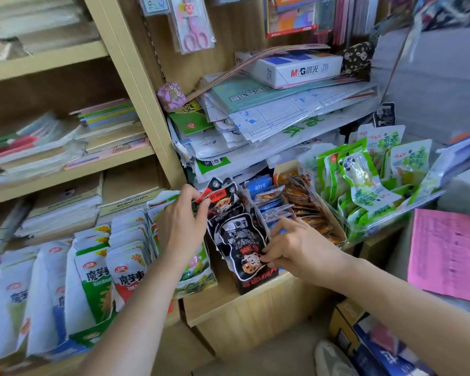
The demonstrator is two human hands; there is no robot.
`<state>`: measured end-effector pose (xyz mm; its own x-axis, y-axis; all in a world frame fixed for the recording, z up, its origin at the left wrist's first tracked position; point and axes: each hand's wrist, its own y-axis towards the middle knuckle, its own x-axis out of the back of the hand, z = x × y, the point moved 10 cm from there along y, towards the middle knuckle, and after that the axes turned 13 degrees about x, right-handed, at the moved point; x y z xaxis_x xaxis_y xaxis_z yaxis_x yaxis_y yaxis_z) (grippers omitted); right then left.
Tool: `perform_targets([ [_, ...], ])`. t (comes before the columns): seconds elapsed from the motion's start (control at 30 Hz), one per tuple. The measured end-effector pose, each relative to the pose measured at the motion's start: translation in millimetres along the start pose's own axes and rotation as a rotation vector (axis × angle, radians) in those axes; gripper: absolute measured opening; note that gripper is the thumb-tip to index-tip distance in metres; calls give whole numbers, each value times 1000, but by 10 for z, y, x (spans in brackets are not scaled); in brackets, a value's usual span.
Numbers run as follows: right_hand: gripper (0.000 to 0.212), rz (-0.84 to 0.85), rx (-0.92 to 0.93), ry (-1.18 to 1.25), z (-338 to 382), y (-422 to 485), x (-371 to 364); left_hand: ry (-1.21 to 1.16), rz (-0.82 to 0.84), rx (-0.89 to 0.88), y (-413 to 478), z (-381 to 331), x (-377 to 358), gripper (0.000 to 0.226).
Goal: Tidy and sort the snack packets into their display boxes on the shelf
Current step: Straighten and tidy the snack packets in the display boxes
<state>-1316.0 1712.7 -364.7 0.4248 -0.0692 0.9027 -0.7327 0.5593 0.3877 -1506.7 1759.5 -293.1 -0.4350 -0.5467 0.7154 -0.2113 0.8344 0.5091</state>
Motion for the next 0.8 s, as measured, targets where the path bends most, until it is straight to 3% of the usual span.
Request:
perform_targets([
  [0.13, 9, 7, -58, 6, -10, -23, 123, 67, -36, 0, 15, -82, -21, 15],
  [0.23, 6, -153, -102, 17, -42, -83, 329, 23, 39, 12, 59, -57, -125, 11],
  [0.3, 4, -270, -166, 43, -120, -126, 463, -44, 144, 41, 92, -3, -242, 20],
  [0.47, 20, -402, -243, 98, -248, 26, 591, -180, 303, 69, 113, 52, -381, 21],
  [0.6, 27, -365, -198, 116, -262, 293, 518, -298, 367, 122, 73, 88, -404, 14],
  [0.73, 63, -308, -193, 188, -288, 465, 392, -361, 435, 126, 26, 56, -428, 13],
  [0.8, 66, -288, -179, 152, -298, 537, 372, -381, 455, 122, 10, 30, -423, 14],
])
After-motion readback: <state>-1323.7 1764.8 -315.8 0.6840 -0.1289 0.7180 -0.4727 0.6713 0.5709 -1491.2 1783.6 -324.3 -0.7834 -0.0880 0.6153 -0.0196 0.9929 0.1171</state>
